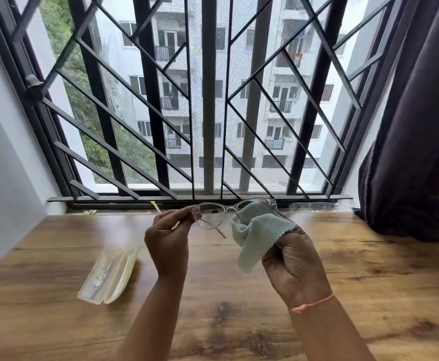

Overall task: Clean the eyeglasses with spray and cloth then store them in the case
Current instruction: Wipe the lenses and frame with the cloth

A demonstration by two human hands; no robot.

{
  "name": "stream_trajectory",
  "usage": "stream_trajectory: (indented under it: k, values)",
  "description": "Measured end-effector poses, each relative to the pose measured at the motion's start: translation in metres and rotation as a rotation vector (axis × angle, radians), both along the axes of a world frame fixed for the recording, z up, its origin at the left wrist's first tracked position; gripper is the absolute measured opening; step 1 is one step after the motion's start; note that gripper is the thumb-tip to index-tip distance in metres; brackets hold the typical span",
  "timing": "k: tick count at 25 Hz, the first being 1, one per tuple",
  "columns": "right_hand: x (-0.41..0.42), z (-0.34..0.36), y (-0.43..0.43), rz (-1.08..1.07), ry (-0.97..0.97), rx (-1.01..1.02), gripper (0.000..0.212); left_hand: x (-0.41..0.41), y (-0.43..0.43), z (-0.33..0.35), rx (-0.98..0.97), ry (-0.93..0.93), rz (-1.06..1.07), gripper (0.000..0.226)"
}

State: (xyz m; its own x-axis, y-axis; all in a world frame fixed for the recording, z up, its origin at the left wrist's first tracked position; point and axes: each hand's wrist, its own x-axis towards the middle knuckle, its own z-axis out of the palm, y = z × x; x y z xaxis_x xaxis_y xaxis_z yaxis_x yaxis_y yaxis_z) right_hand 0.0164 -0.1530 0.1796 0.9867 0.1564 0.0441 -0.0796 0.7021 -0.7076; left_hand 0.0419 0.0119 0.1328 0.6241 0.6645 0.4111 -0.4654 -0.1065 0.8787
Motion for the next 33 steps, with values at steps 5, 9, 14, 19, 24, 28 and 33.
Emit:
stream_trajectory:
  k: [5,9,14,19,24,28,33]
  values:
    - [0.002,-0.013,0.004,-0.298,-0.096,-0.186,0.026,-0.008,0.006,0.007,0.298,0.345,-0.085,0.038]
    - [0.004,-0.024,0.006,-0.509,-0.266,-0.395,0.028,-0.019,-0.002,0.029,0.407,0.202,0.091,0.024]
    - [0.000,-0.030,0.009,-0.694,-0.469,-0.756,0.033,-0.036,-0.029,0.060,0.635,-0.100,0.082,0.017]
    - [-0.006,-0.028,0.013,-0.773,-0.614,-0.871,0.036,-0.033,-0.042,0.056,0.822,-0.168,0.097,0.020]
    - [-0.007,-0.032,0.015,-0.820,-0.703,-0.888,0.036,-0.032,-0.043,0.054,0.841,-0.177,0.109,0.013]
    - [-0.005,-0.036,0.015,-0.859,-0.758,-0.948,0.045,-0.032,-0.042,0.053,0.904,-0.192,0.154,0.012]
    - [-0.005,-0.037,0.013,-0.902,-0.840,-0.995,0.044,-0.033,-0.043,0.047,0.911,-0.251,0.218,0.018]
